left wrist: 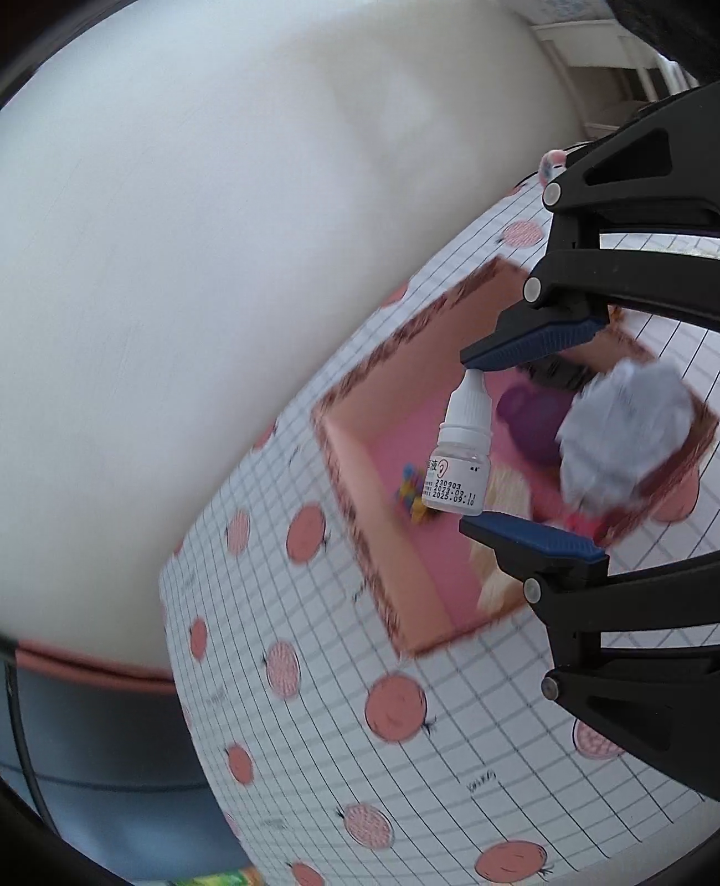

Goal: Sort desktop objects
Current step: 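Lift and carry the bottle and rope toy over the gift box, then open both grippers to drop the bottle and rope toy into the box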

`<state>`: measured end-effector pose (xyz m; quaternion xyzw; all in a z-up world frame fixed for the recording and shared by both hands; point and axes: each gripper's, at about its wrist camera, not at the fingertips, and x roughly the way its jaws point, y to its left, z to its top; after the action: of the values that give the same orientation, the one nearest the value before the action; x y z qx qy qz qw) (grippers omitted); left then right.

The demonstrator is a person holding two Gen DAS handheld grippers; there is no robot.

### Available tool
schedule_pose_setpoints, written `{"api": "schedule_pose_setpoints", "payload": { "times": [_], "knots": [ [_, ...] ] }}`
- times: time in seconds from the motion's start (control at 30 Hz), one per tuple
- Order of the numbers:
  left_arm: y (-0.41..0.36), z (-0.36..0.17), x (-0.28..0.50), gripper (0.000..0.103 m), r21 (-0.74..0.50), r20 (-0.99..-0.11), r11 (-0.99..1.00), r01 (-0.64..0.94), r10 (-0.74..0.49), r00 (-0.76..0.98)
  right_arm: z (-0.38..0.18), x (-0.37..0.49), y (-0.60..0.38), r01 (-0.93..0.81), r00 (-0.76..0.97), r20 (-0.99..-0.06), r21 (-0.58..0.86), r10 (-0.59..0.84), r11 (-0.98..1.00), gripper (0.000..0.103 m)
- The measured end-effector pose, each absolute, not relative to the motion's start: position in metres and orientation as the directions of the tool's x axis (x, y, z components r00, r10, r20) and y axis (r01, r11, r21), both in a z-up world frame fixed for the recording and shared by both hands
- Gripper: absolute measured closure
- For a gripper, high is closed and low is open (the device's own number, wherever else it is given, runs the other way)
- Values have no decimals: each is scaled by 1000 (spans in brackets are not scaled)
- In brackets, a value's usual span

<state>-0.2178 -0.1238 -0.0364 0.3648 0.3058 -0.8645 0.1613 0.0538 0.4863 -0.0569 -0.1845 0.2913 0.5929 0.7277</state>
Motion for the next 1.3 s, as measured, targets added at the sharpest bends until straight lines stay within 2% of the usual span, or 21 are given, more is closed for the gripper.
{"api": "schedule_pose_setpoints", "payload": {
  "times": [0.47,1.0,1.3],
  "knots": [
    [-173,-49,-197,49,-449,-734,-659,603,-113,-670,-96,-6,512,-998,-14,-694,57,720,35,96],
    [-159,-51,-210,48,-441,-738,-703,558,-69,-671,-100,5,511,-997,9,-709,46,705,60,96],
    [-151,-49,-214,48,-434,-742,-719,542,-56,-668,-102,6,511,-997,0,-711,57,703,58,92]
  ]
}}
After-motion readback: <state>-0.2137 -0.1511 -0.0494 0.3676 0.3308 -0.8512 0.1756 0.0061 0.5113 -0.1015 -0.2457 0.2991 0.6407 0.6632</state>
